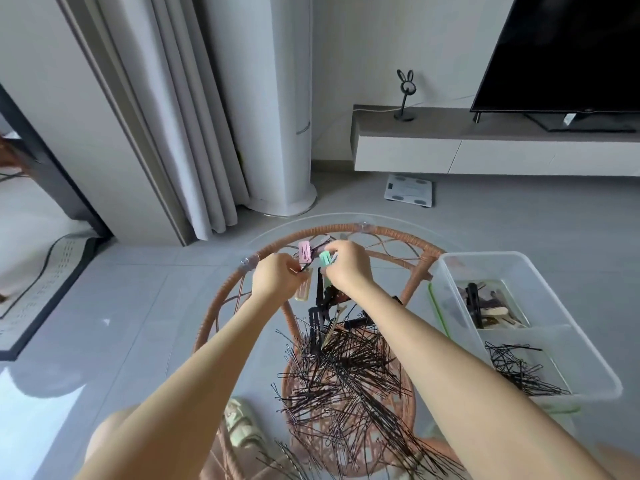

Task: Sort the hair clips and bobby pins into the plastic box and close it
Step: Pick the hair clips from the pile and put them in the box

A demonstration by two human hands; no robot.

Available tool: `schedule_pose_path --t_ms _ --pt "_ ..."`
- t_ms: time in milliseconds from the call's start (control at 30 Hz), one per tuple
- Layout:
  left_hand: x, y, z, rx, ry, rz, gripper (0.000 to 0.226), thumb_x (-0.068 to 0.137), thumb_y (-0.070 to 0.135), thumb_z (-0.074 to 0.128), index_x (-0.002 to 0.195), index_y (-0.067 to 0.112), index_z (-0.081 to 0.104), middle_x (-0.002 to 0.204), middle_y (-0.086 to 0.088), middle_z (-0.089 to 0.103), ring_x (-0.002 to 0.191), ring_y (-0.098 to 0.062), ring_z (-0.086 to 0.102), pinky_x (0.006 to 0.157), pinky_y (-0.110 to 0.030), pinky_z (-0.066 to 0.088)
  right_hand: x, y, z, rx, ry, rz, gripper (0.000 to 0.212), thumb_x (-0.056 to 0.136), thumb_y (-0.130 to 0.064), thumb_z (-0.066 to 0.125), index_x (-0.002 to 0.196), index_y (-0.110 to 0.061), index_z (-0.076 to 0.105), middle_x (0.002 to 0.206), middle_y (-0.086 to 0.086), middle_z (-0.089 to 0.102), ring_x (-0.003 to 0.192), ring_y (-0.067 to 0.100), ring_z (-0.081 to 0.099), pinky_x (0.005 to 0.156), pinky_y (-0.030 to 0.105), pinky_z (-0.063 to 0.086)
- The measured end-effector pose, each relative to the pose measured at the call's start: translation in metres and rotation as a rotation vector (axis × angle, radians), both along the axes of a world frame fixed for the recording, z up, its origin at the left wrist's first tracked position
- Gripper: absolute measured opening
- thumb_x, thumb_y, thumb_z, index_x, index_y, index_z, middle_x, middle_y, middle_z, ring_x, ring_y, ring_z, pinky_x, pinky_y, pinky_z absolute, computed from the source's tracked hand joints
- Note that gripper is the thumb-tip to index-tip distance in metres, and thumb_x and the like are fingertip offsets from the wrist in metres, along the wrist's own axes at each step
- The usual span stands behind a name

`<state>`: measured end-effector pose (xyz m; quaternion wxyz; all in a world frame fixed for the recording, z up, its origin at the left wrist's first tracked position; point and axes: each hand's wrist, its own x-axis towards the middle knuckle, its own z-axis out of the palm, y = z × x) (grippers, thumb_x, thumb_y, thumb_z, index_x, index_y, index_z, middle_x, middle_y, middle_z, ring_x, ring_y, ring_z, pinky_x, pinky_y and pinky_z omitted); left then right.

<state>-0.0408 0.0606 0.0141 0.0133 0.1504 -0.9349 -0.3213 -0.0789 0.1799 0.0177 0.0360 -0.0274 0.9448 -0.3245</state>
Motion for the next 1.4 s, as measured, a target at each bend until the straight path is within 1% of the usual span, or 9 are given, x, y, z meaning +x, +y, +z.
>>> schedule_pose_path --t_ms 267,400,500,600,767,933,1100,1233,1400 --pt "0.004 0.014 0.006 -0.269 -0.058 -0.138 0.04 0.084 0.026 0.063 0.117 0.004 0.055 0.107 -0.016 0.066 0.094 -0.031 0.065 0.077 -0.036 0.052 0.003 0.03 0.035 -0.292 0.214 -0.142 0.038 0.078 -0.006 0.069 0.115 -0.011 0.061 0.109 0.01 0.067 0.078 0.015 0.059 0.047 0.008 0.04" --pt "0.005 0.024 0.01 -0.48 -0.112 -0.213 0.023 0.089 0.007 0.052 0.109 -0.001 0.059 0.105 -0.016 0.065 0.093 -0.029 0.063 0.072 -0.032 0.052 0.003 0.06 0.056 -0.377 0.225 -0.174 0.04 0.076 -0.007 0.072 0.115 -0.01 0.063 0.113 0.009 0.065 0.085 0.014 0.059 0.059 0.015 0.048" --pt "0.005 0.032 0.012 -0.627 -0.146 -0.278 0.027 0.087 -0.003 0.048 0.111 0.0 0.06 0.106 -0.015 0.066 0.094 -0.026 0.064 0.074 -0.029 0.052 0.005 0.09 0.068 -0.402 0.263 -0.198 0.041 0.073 -0.007 0.075 0.112 -0.011 0.065 0.11 0.006 0.066 0.085 0.012 0.058 0.055 0.002 0.041" --pt "0.006 0.034 0.015 -0.702 -0.168 -0.296 0.029 0.086 -0.005 0.05 0.113 0.0 0.059 0.108 -0.014 0.066 0.096 -0.026 0.064 0.077 -0.031 0.053 0.01 0.13 0.077 -0.432 0.291 -0.228 0.042 0.07 -0.006 0.076 0.11 -0.014 0.066 0.108 0.004 0.066 0.089 0.015 0.062 0.07 0.018 0.05" --pt "0.012 0.028 0.019 -0.713 -0.185 -0.293 0.04 0.085 0.001 0.058 0.124 -0.001 0.047 0.107 -0.013 0.067 0.093 -0.023 0.066 0.076 -0.03 0.055 0.028 0.202 0.079 -0.172 0.381 -0.165 0.039 0.071 -0.005 0.073 0.105 -0.022 0.067 0.096 0.0 0.068 0.076 0.018 0.059 0.072 0.032 0.051" --pt "0.026 0.029 0.036 -0.497 -0.132 -0.173 0.021 0.087 0.004 0.05 0.105 0.003 0.061 0.104 -0.016 0.065 0.095 -0.033 0.062 0.071 -0.033 0.046 0.041 0.23 0.06 0.109 0.281 0.063 0.032 0.076 -0.005 0.067 0.094 -0.031 0.07 0.09 -0.014 0.062 0.071 0.009 0.053 0.067 0.021 0.038" --pt "0.043 0.043 0.077 -0.466 -0.034 -0.298 0.015 0.085 0.005 0.048 0.074 0.003 0.057 0.077 -0.017 0.067 0.078 -0.032 0.068 0.056 -0.032 0.046 0.043 0.234 0.04 0.085 0.06 0.182 0.029 0.078 -0.002 0.066 0.097 -0.023 0.071 0.104 -0.001 0.07 0.088 0.012 0.061 0.081 0.023 0.044" --pt "0.046 0.093 0.107 -0.37 0.159 -0.421 0.031 0.085 0.01 0.049 0.053 0.009 0.048 0.057 -0.014 0.06 0.041 -0.02 0.048 0.038 -0.019 0.03 0.049 0.244 0.042 -0.011 0.243 0.026 0.023 0.084 -0.003 0.058 0.096 -0.018 0.072 0.103 -0.001 0.07 0.096 0.016 0.062 0.087 0.025 0.045" --pt "0.025 0.185 0.117 -0.49 0.08 -0.803 0.025 0.09 0.016 0.048 0.073 0.005 0.063 0.06 -0.003 0.056 0.052 -0.016 0.051 0.049 -0.023 0.045 0.06 0.259 0.054 -0.13 0.432 -0.206 0.024 0.086 0.002 0.052 0.09 -0.011 0.072 0.091 0.006 0.072 0.082 0.021 0.064 0.075 0.028 0.047"
